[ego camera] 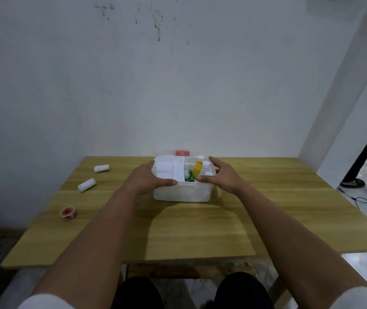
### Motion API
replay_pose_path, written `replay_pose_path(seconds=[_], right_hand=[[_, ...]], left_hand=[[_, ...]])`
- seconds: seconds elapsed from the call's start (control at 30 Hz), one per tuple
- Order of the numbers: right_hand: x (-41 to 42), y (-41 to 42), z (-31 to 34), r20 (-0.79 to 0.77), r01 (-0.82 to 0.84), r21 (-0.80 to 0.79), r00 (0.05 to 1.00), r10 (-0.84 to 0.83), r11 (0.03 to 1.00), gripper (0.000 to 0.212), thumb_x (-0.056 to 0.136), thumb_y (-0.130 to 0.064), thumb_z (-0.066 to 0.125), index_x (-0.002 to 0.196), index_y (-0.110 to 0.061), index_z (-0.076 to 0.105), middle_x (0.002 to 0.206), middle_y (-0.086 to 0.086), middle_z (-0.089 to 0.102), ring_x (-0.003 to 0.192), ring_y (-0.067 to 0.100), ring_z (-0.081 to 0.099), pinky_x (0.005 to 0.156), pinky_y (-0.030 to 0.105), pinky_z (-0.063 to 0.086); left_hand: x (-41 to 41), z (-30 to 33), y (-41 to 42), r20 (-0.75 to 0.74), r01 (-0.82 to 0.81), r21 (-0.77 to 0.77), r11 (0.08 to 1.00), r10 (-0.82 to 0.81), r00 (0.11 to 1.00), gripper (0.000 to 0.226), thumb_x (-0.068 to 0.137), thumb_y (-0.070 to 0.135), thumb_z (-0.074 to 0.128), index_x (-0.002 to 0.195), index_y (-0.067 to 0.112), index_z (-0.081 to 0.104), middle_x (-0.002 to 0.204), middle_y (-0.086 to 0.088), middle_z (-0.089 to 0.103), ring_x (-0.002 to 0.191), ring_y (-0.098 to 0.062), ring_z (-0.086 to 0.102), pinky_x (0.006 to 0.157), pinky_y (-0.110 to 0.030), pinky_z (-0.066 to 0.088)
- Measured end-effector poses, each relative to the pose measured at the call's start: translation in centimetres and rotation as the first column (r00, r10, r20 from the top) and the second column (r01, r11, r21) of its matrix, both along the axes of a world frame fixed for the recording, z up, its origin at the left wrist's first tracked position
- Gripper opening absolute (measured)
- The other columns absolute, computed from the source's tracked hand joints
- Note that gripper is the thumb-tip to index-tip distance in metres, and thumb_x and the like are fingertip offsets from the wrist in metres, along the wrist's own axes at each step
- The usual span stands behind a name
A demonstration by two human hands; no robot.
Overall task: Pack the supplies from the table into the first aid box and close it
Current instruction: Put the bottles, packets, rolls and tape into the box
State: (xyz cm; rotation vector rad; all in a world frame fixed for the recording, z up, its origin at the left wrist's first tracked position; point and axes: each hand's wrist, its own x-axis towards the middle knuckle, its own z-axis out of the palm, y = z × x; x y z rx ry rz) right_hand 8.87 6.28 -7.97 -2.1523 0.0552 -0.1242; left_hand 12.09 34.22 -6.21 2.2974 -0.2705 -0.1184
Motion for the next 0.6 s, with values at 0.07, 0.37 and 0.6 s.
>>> replay_pose_path(seconds=[0.07,0.37,0.6], right_hand=[[0.1,0.2,-0.3,-0.014,0.001,0.005,1.0,-0.001,1.0,0.122,0.062,-0.054,0.093,0.162,-0.019,0.032,0.159,0.003,0.045,0.139,0.023,0.049,0.102,0.03,0.045],[0.6,-0.2,-1.3,-0.05,-0.061,0.054,0.997,0.063,0.997,0.155,0.034,-0.075,0.091,0.164,-0.031,0.019,0.161,0.002,0.041,0.134,0.019,0.047,0.108,0.037,0.044],[0.6,-0.2,-1.5,-0.036,-0.064,0.103,0.997,0.068,0.993,0.131,0.055,-0.051,0.096,0.162,-0.029,0.023,0.152,0.001,0.048,0.127,0.018,0.053,0.1,0.032,0.046]], left_hand=[[-0.1,0.2,0.2,-0.004,0.013,-0.005,1.0,-0.013,1.0,0.095,0.061,0.06,0.089,0.143,0.031,0.05,0.138,0.002,0.059,0.106,-0.018,0.05,0.087,-0.044,0.058],[0.2,0.7,1.6,-0.02,0.048,0.006,0.999,-0.047,0.999,0.091,0.074,0.065,0.078,0.151,0.03,0.045,0.15,0.002,0.052,0.13,-0.024,0.052,0.094,-0.037,0.05],[1.4,-1.7,5.2,0.123,-0.314,0.258,0.914,0.291,0.949,0.055,0.095,0.052,0.053,0.143,0.026,0.053,0.129,-0.001,0.067,0.113,-0.025,0.064,0.09,-0.042,0.053]])
